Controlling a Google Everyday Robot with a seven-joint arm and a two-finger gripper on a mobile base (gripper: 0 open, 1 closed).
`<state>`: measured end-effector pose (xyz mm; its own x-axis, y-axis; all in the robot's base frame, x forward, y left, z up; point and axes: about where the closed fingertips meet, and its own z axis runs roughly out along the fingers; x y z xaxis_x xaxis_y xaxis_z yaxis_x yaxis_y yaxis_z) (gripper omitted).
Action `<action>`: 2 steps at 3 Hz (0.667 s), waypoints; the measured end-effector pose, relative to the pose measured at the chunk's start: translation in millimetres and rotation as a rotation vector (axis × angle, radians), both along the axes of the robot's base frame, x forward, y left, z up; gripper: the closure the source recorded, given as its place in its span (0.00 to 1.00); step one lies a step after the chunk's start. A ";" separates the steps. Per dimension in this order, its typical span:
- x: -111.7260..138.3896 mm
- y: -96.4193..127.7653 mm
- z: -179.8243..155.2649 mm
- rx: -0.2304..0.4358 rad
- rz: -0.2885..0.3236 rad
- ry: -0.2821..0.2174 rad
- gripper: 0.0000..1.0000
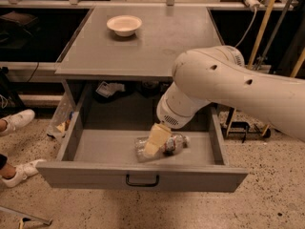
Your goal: Place water bottle into top drawer
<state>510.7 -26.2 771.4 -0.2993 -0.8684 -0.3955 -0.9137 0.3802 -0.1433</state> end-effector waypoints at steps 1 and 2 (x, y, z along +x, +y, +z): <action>-12.2 -25.7 34.7 -0.004 -0.071 -0.053 0.00; -58.1 -77.0 90.4 -0.003 -0.219 -0.130 0.00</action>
Offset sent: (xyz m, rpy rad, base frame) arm -0.1355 -0.1615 0.1981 -0.0108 -0.2953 -0.4356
